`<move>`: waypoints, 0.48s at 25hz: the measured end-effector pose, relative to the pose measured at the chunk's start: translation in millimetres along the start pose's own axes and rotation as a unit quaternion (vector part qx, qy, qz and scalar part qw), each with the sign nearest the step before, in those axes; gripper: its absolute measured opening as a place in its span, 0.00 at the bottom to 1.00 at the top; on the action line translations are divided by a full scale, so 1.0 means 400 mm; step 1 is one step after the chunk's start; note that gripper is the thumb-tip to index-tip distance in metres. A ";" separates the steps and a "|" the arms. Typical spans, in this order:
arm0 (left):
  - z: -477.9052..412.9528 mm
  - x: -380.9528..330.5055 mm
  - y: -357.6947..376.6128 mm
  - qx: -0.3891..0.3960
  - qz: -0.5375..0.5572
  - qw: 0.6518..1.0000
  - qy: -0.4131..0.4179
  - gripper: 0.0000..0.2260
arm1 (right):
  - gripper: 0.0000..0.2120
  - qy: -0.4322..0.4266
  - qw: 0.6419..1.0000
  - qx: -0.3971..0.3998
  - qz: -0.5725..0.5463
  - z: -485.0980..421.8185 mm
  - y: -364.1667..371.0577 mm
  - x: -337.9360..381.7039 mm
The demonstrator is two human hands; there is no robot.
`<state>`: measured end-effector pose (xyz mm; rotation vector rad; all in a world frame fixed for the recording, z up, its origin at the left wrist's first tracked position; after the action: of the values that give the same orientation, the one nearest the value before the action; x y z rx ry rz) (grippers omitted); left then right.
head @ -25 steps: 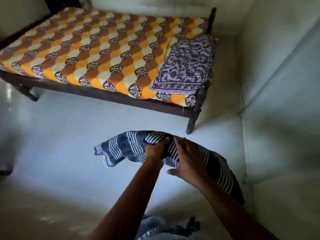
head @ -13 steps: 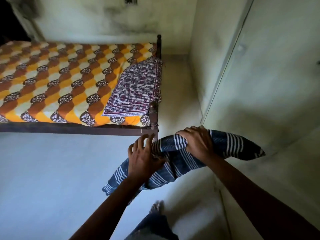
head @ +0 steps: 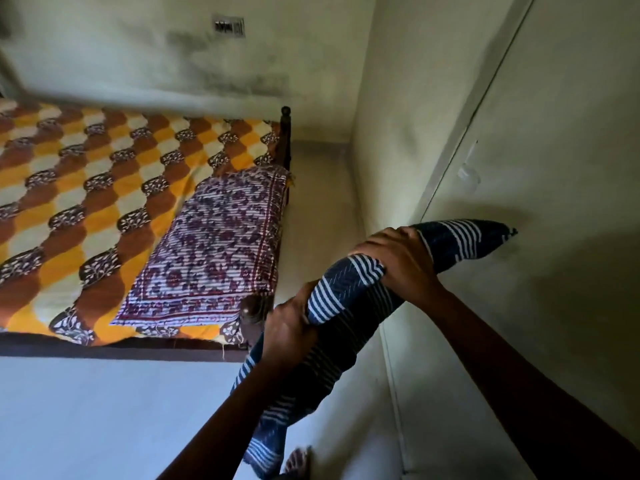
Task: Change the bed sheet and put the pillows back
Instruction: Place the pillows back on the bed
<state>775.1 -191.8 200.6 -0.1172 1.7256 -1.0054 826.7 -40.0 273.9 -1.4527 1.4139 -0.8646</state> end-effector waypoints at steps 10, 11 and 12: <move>-0.643 -0.119 0.078 -0.043 0.099 0.991 -0.072 0.24 | 0.17 -0.014 0.998 -0.004 -0.060 -0.389 0.138 -0.547; -0.707 -0.132 0.097 -0.043 0.104 0.990 -0.090 0.24 | 0.18 -0.017 0.997 -0.012 -0.072 -0.428 0.159 -0.609; -0.768 -0.144 0.117 -0.046 0.109 0.987 -0.107 0.24 | 0.20 -0.018 0.996 -0.021 -0.086 -0.466 0.181 -0.670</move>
<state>563.1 40.9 230.1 -0.0893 1.5500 -0.7252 601.0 205.3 299.3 -1.6315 1.3013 -0.9145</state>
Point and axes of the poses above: each hand's wrist, its own z-axis away from the middle knuckle, its own y-axis out of the palm, x = y × z, the point moved 9 cm from there along -z, towards the middle knuckle, and after that the axes turned 15 degrees about -y, right-handed, at the moved point
